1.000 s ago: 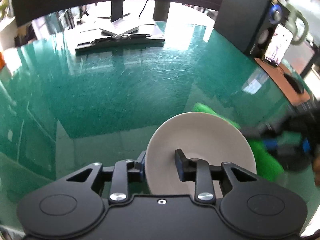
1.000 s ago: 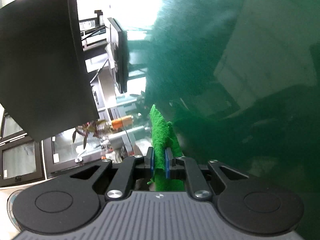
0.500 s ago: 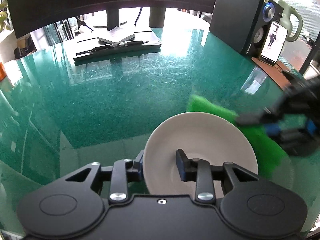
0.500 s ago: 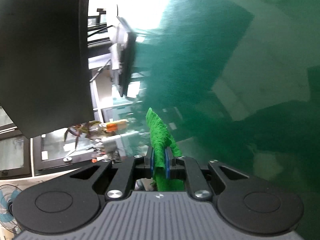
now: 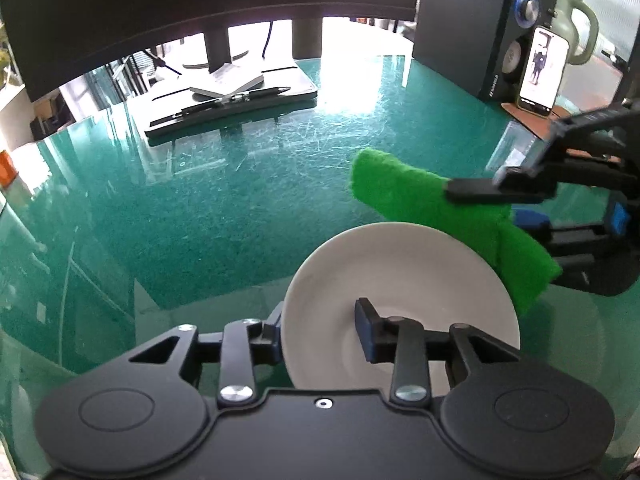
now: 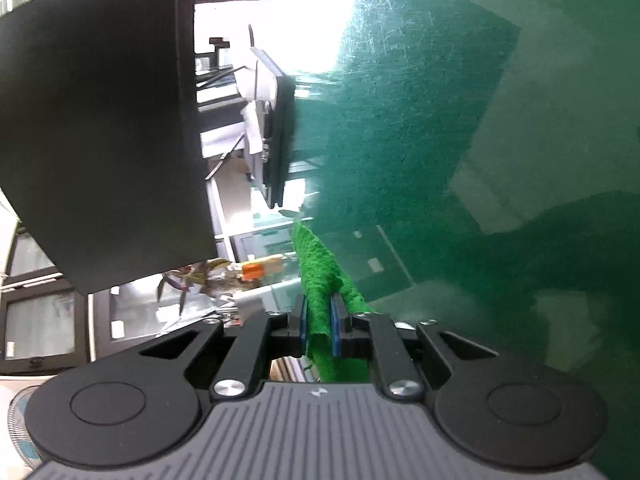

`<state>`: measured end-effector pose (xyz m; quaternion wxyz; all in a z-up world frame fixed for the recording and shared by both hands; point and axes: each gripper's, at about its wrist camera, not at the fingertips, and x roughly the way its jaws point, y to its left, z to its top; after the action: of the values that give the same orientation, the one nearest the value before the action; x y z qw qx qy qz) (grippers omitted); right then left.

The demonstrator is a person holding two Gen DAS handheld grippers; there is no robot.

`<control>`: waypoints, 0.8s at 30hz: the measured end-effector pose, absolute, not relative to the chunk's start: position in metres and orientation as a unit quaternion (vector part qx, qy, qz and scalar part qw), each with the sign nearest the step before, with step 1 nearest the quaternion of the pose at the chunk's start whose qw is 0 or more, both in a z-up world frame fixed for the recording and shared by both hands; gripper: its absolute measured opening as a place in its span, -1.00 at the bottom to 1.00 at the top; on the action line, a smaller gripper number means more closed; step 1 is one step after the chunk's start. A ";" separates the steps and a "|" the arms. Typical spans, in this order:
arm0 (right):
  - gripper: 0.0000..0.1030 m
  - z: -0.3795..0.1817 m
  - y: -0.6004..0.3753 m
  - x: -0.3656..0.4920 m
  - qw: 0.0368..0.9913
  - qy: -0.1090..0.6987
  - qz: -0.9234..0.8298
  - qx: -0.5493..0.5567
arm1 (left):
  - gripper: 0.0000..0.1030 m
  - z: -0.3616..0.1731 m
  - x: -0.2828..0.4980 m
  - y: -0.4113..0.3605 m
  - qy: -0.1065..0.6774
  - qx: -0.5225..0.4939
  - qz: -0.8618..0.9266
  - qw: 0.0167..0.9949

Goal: Clean bowl
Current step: 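Hold the bowl with the left tool while the right tool rubs the cloth along the rim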

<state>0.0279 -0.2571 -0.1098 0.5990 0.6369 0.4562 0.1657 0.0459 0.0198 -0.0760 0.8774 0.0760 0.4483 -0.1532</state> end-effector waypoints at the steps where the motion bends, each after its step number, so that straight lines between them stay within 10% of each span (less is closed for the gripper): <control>1: -0.76 -0.109 -0.260 0.021 0.598 0.456 0.167 0.637 | -0.31 -0.076 0.046 0.019 0.448 0.078 -0.153 0.877; 24: -0.75 -0.111 -0.271 0.001 0.599 0.484 0.172 0.614 | -0.27 -0.074 0.046 0.013 0.447 0.102 -0.156 0.875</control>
<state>0.0008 -0.2713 -0.1106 0.5995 0.6141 0.4837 0.1721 0.0458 0.0127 -0.0740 0.8750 0.1024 0.4468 -0.1557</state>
